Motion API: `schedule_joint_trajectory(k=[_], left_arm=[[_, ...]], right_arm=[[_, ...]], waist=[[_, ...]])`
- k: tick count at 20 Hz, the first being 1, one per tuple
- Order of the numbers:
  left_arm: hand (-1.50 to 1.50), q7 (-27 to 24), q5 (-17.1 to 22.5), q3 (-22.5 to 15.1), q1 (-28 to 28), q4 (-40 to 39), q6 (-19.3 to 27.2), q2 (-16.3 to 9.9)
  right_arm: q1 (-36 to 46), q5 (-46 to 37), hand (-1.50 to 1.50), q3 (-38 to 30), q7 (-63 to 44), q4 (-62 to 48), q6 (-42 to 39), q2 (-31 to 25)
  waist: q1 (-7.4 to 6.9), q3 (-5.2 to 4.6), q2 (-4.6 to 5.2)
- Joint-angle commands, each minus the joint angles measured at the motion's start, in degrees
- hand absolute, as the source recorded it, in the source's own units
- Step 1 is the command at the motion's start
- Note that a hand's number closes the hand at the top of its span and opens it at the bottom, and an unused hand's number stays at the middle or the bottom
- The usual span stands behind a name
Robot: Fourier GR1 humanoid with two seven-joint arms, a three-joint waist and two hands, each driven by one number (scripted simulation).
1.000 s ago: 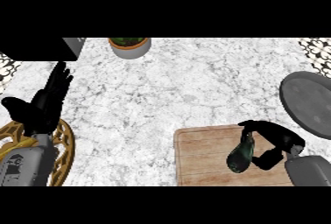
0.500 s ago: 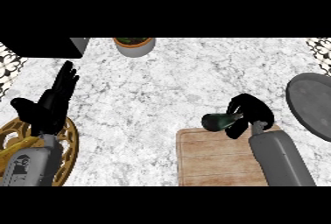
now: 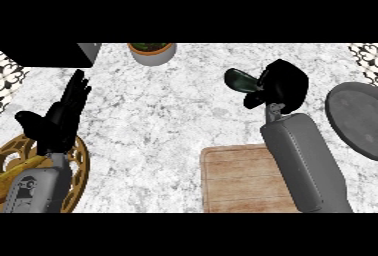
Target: Pick the eggplant from the cutting board and place it in the pan
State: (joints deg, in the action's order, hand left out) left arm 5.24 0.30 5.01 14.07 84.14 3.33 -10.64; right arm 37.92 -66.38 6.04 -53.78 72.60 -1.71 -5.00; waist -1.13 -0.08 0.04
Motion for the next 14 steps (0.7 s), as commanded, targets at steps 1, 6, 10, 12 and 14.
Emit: schedule_joint_trajectory(k=[1, 6, 10, 12, 14], left_arm=[[0.0, 2.21, 0.76, 0.12, -1.11, 3.96, -0.35, -0.39], [0.0, -1.66, 1.04, 1.3, -1.34, -0.44, -0.27, 0.47], [0.0, 0.68, -0.24, 0.71, -0.41, 0.52, 0.88, 0.35], [0.0, -3.55, 0.84, 2.66, 0.54, -3.82, -1.08, -1.09], [0.0, -3.81, 0.4, 1.81, -1.97, -2.72, -1.35, -0.55]], right_arm=[[5.53, -5.33, 1.5, -0.92, -5.44, -0.46, 5.23, 0.66], [3.98, -6.11, 1.5, -5.84, -1.42, -1.37, 13.05, -3.59], [-0.74, -0.43, 1.5, -11.44, 1.31, 5.29, 20.19, -3.81], [-0.52, 1.94, 1.5, -14.94, 5.07, 3.24, 21.63, -7.34], [-2.25, 5.02, 1.5, -17.12, 7.74, 3.72, 21.27, -9.35]], waist=[[0.13, 0.08, -0.12], [0.73, 0.08, 0.11], [1.52, 0.18, -0.07], [1.47, 0.1, 0.19], [1.22, 0.09, 0.01]])
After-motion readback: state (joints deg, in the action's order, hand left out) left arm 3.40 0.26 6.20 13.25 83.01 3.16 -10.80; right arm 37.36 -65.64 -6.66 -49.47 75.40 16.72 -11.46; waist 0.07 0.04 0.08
